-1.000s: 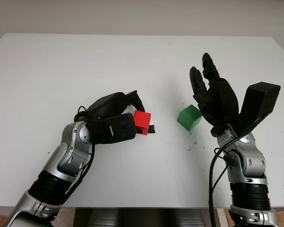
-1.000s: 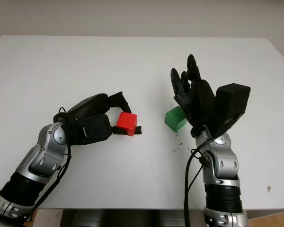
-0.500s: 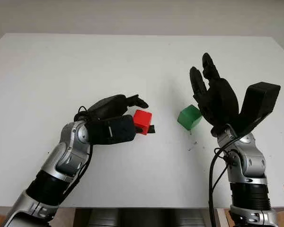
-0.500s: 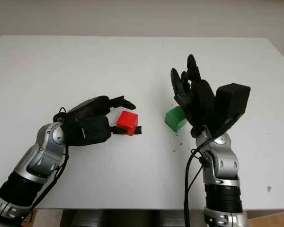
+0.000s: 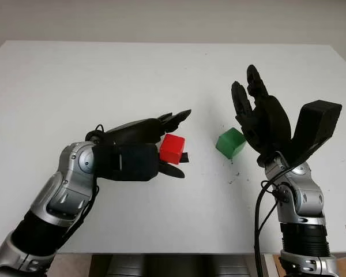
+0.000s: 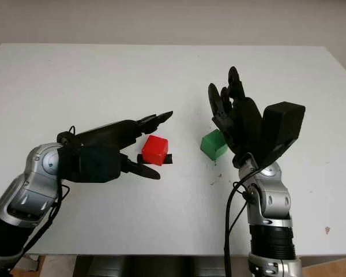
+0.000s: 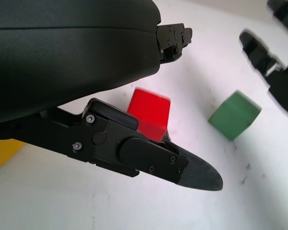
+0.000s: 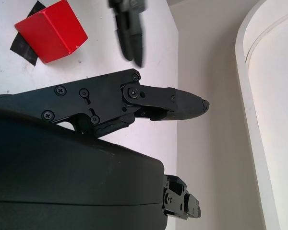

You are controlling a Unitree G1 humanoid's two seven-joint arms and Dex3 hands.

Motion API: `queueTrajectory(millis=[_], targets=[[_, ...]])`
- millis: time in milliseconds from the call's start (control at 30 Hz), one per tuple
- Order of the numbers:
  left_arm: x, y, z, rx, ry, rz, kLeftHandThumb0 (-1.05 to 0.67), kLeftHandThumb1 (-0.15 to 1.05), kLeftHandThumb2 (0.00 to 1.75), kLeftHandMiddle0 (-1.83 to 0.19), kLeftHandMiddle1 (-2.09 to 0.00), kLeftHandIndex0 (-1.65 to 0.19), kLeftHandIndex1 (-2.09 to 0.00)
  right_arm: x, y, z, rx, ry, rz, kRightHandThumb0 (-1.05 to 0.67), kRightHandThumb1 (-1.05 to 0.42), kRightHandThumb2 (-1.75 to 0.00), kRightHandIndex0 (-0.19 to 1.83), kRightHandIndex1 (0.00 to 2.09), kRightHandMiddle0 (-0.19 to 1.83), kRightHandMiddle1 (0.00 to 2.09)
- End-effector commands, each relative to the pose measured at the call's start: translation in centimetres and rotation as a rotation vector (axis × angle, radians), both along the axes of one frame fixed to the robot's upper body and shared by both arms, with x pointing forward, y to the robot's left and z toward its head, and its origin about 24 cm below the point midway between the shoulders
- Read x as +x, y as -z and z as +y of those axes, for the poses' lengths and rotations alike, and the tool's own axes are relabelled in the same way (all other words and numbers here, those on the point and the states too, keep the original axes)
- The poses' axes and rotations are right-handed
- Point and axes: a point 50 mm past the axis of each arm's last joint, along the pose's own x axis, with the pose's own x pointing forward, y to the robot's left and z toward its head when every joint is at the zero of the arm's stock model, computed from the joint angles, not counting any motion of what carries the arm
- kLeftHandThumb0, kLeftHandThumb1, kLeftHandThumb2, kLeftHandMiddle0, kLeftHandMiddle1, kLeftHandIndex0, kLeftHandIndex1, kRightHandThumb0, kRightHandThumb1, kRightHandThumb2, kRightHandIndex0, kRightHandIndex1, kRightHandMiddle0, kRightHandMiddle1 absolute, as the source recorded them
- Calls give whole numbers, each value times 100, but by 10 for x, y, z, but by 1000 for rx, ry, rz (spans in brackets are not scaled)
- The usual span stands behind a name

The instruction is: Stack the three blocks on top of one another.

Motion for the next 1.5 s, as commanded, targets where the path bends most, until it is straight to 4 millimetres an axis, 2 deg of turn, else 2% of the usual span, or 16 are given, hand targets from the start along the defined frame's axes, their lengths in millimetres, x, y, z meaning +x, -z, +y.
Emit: queueTrajectory(millis=[0, 133, 233, 367, 500, 700, 833, 1000, 1167, 1467], targets=[[-2, -16, 9, -47, -25, -76, -88, 104, 7, 19, -2, 19, -1, -1, -2, -2, -8, 9, -13, -57, -105, -44, -19, 0, -19, 0], [1, -44, 29, -127, -104, -239, -83, 104, 6, 8, -8, 8, -8, -1, -3, -1, -8, 8, -15, -56, -105, -44, -19, 0, -19, 0], [11, -67, 53, -150, -110, -235, -72, 101, 5, 4, -8, 4, -8, 0, -4, -1, -6, 3, -14, -56, -105, -45, -19, 0, -19, 0], [16, -89, 84, -4, -68, -208, -70, 90, 2, 7, -5, -5, -10, -1, -3, 0, 2, 2, -17, -55, -105, -46, -19, 0, -19, 0], [14, -97, 101, 164, -93, -233, -71, 85, 3, 9, -5, -17, -11, -1, -5, -1, -3, -1, -19, -57, -105, -45, -19, 0, -19, 0], [10, -83, 110, 514, -66, -199, -74, 89, 7, 7, -6, -24, -10, 0, -7, -3, -19, -2, -21, -57, -105, -46, -19, 0, -19, 0], [9, -72, 109, 629, -37, -187, -73, 87, 5, 7, -5, -26, -9, 0, -8, -3, -27, -12, -27, -55, -105, -49, -19, 0, -19, 0], [7, -60, 107, 660, 3, -169, -80, 90, 6, 9, -5, -23, -6, -1, -9, -2, -22, -13, -25, -54, -105, -50, -19, 0, -19, 0], [7, -50, 103, 652, 19, -155, -75, 89, 6, 8, -6, -21, -5, -1, -9, -2, -15, -13, -25, -53, -105, -50, -19, 0, -19, 0], [13, -18, 89, 727, 75, -255, -76, 87, 5, 4, -6, -29, -8, -1, -9, -2, -15, -8, -20, -53, -105, -50, -19, 0, -19, 0]])
